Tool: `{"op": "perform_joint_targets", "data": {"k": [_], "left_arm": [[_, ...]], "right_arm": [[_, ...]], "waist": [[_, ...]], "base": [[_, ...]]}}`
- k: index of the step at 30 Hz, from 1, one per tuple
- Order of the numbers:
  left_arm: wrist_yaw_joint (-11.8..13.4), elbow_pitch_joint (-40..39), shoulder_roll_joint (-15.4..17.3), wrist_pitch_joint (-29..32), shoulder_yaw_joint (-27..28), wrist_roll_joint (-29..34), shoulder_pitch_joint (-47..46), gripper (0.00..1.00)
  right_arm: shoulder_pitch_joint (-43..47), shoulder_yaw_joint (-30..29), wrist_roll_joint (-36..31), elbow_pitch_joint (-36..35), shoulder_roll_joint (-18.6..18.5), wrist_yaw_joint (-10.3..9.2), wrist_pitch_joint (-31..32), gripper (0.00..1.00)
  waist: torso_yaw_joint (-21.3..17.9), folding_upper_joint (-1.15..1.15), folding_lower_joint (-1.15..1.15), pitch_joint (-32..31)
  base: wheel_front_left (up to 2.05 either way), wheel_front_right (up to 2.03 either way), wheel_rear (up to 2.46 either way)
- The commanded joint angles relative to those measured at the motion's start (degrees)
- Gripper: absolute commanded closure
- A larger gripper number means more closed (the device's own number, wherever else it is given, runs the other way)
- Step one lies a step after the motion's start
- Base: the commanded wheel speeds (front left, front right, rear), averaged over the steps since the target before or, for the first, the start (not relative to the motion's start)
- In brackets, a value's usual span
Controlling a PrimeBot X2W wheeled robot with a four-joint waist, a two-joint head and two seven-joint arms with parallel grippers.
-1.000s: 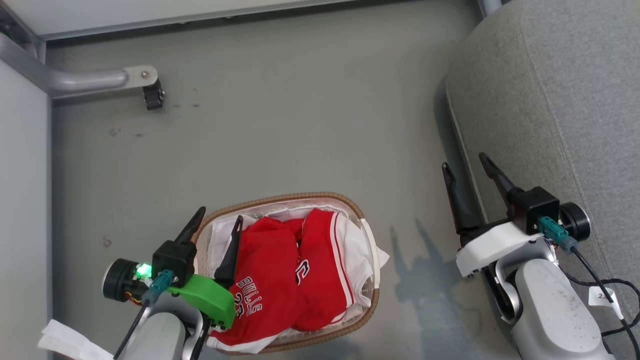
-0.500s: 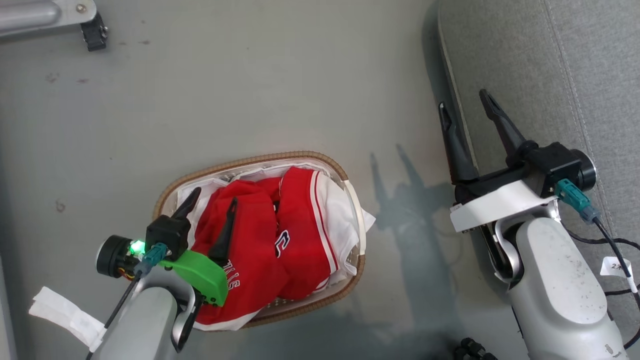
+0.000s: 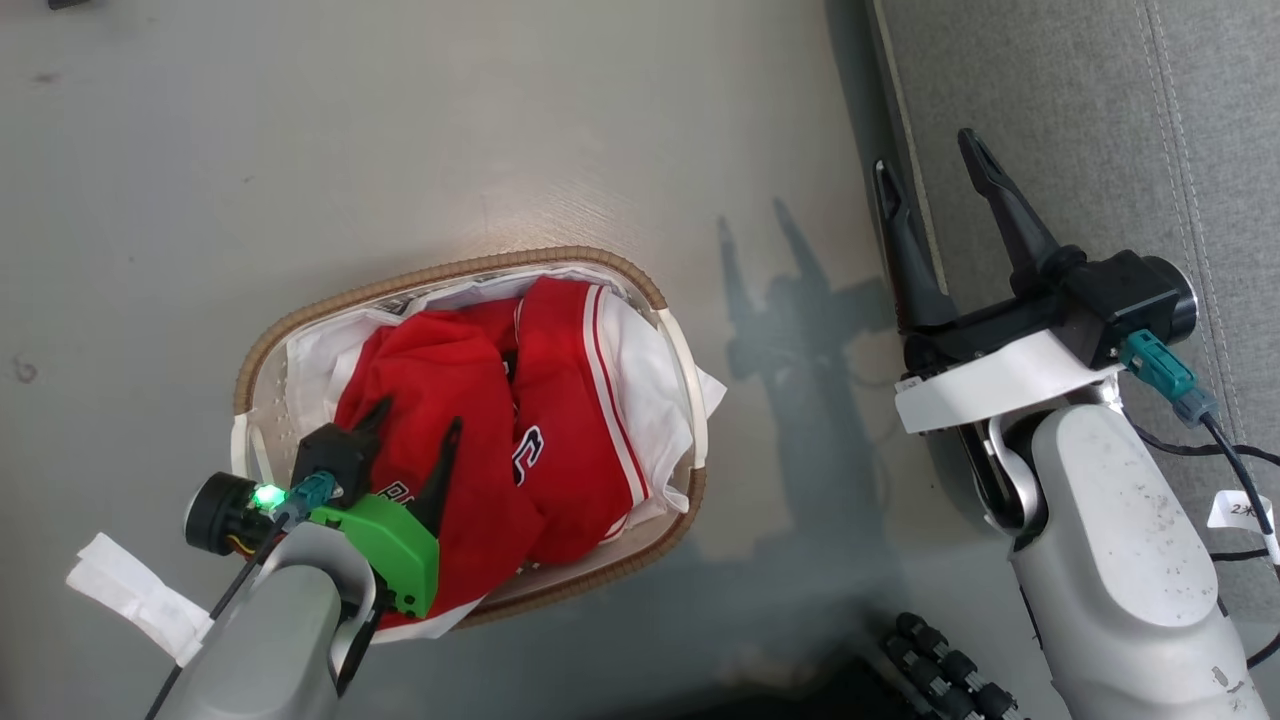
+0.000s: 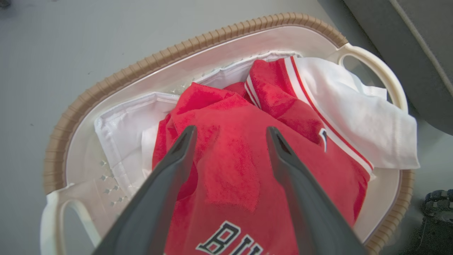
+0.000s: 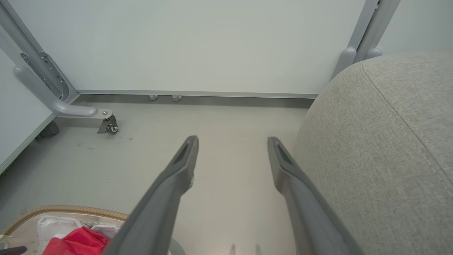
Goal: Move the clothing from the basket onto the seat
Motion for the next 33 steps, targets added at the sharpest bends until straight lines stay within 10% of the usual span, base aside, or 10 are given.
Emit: {"op": "perform_joint_targets", "data": {"k": [1, 33], "left_arm": [[0.09, 1.31, 0.72, -0.02, -0.69, -0.84, -1.69, 0.00], [0.09, 15.76, 3.79, 2.87, -24.50, -21.37, -14.67, 0.00]], "right_arm": [[-0.77, 0.06, 0.36, -0.35, -0.15, -0.04, -0.27, 0.00], [-1.22, 1.23, 1.46, -1.78, -0.14, -0.04, -0.27, 0.00]], "waist": [[-0.83, 0.00, -0.01, 1.26], [-2.42, 0.00, -0.01, 8.08]], "base": [[0.00, 0.00, 0.00], [0.00, 0.00, 0.00]]}}
